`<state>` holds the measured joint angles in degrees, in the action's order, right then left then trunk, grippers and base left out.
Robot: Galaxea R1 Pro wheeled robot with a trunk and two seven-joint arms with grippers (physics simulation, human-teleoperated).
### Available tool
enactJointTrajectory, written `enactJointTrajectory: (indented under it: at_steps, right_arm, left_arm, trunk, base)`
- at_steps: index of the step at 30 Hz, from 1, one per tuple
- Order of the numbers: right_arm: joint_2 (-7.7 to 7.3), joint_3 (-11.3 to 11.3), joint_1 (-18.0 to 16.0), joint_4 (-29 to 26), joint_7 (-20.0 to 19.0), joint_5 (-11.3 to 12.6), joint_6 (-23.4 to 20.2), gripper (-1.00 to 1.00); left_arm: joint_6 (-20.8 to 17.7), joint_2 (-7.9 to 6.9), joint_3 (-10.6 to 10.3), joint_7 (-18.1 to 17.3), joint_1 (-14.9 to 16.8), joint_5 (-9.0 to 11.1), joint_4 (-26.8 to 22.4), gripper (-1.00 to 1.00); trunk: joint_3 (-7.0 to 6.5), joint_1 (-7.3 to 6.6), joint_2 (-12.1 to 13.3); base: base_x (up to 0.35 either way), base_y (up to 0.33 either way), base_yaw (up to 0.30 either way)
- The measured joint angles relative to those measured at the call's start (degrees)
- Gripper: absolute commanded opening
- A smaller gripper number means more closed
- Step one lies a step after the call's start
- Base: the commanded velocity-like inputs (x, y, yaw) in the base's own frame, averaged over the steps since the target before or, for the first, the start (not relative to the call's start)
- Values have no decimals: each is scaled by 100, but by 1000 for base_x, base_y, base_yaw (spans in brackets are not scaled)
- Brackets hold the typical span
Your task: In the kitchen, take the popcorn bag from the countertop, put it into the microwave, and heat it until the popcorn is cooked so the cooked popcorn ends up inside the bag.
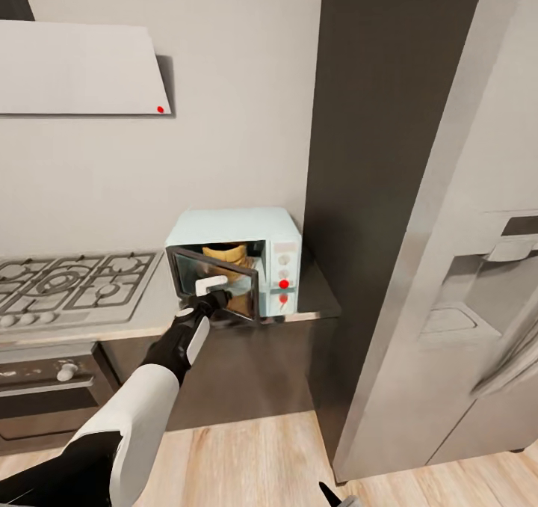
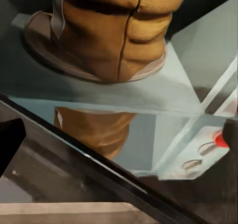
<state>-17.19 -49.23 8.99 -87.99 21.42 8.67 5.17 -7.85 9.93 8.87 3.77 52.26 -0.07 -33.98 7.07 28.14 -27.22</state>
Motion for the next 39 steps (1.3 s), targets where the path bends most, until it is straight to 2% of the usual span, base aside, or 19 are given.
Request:
enactJointTrajectory:
  at_steps: [5, 12, 21, 27, 39]
  right_arm:
    - [0, -3, 2, 54, 2, -11, 199, 100]
    - [0, -3, 3, 48, 11, -14, 218, 100]
    - [-9, 13, 2, 21, 204, 13, 215, 100]
    - [-9, 6, 2, 45, 205, 13, 214, 100]
    - [-2, -11, 2, 57, 205, -7, 208, 100]
  left_arm:
    - [33, 0, 4, -2, -6, 2, -3, 100]
    - [33, 0, 3, 1, -9, 7, -1, 100]
    - [49, -1, -2, -7, -26, 10, -1, 100]
    - [49, -1, -4, -7, -26, 12, 8, 100]
    - [63, 0, -3, -11, -35, 19, 0, 100]
  trunk:
    - [0, 1, -1]
    - [0, -1, -1]
    - [0, 0, 0]
    - [0, 0, 0]
    - [0, 0, 0]
  base:
    - [71, 0, 0]
    - [309, -52, 0]
    - [77, -60, 0]
    - [199, -191, 0]
    - [72, -6, 0]
